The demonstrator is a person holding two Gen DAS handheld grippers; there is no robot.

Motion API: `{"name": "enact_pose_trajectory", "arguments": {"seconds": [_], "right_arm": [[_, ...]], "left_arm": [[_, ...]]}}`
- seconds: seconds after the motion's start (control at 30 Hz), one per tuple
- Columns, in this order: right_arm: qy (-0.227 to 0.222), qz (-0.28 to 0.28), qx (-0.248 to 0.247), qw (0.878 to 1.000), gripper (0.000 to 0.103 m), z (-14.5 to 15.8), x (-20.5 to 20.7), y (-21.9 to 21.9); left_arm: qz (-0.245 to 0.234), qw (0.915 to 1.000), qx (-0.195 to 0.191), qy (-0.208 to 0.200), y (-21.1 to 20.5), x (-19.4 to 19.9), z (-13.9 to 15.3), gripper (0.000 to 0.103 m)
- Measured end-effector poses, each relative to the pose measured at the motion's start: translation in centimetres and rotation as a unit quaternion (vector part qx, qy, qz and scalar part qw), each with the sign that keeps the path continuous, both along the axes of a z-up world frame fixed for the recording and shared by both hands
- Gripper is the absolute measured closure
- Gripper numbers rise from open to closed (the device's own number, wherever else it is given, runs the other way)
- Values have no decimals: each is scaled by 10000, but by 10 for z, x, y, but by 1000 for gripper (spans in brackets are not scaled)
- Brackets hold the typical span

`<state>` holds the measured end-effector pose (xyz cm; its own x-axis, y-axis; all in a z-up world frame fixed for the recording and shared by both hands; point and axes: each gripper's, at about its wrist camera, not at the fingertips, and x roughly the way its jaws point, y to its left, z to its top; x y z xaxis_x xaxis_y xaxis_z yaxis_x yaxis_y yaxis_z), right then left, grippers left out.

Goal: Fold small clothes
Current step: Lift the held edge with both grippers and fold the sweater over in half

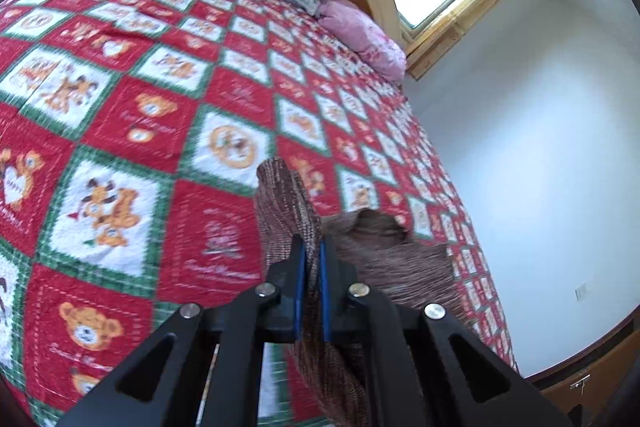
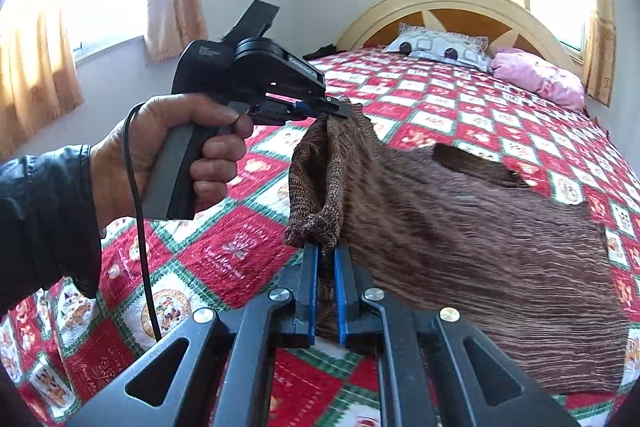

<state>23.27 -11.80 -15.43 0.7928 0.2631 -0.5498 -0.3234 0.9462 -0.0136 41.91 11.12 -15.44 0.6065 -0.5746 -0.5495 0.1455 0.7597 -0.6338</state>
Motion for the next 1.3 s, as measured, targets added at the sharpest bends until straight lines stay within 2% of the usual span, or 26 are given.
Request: {"name": "enact_pose_trajectory", "arguments": {"seconds": [0.3, 0.6, 0.87, 1.3], "right_arm": [[-312, -246, 296, 9988, 97, 22, -25, -46], [-347, -709, 697, 9944, 97, 25, -45, -112], [-148, -1090, 1046, 9884, 99, 15, -54, -170], [163, -1430, 1265, 9815, 100, -2, -66, -220]], "left_arm": [[-386, 9985, -55, -380, -54, 0, 44, 96], [-810, 9953, 242, -484, -123, -1, 62, 96], [-1143, 9917, 438, -399, -187, 9, 55, 96], [-1566, 9856, 612, -195, -258, 19, 36, 96]]}}
